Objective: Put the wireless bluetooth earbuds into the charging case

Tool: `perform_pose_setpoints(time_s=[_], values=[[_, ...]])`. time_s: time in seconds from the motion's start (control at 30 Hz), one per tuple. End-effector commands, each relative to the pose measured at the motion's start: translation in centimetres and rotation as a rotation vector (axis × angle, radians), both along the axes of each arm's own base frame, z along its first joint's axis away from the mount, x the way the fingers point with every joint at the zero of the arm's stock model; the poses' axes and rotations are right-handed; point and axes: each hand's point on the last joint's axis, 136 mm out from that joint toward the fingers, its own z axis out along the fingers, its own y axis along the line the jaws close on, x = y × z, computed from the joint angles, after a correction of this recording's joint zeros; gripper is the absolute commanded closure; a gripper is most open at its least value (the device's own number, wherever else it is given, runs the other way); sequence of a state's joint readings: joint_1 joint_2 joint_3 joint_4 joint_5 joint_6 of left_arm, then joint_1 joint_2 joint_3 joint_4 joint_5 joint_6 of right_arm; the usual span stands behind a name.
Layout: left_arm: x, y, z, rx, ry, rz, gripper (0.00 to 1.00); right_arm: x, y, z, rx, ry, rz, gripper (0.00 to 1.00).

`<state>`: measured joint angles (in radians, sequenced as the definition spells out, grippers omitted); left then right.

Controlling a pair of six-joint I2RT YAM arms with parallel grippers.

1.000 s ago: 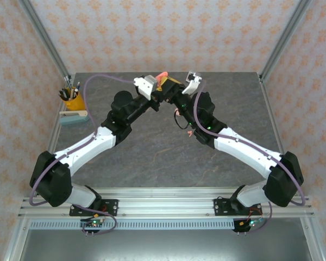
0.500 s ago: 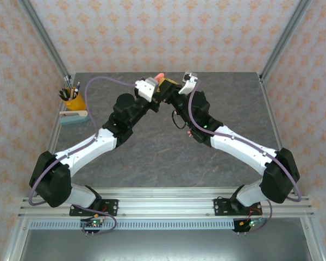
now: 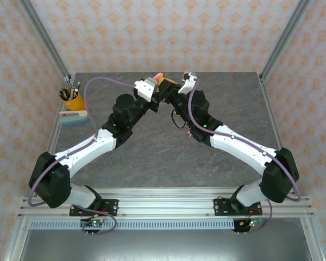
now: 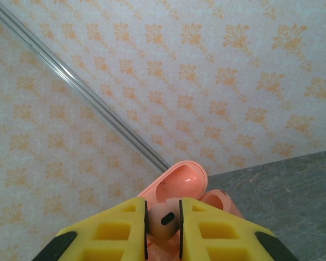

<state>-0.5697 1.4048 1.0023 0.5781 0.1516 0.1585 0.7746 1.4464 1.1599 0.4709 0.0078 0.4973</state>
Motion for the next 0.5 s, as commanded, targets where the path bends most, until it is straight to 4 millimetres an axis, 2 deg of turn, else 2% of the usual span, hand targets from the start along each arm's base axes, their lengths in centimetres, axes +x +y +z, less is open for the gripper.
perform_pose_setpoints(time_s=[0.0, 0.2, 0.47], values=[[-3.1, -1.3, 5.8, -0.095, -0.18, -0.102, 1.0, -3.5, 3.8, -0.8, -0.025, 0.049, 0.19, 0.81], [-3.4, -1.4, 5.7, -0.091, -0.183, -0.12, 1.0, -4.1, 3.4, 1.1, 0.0, 0.018, 0.2, 0.81], [-3.6, -1.7, 5.8, -0.084, -0.187, -0.136, 1.0, -4.3, 3.4, 1.9, 0.021, 0.006, 0.209, 0.81]])
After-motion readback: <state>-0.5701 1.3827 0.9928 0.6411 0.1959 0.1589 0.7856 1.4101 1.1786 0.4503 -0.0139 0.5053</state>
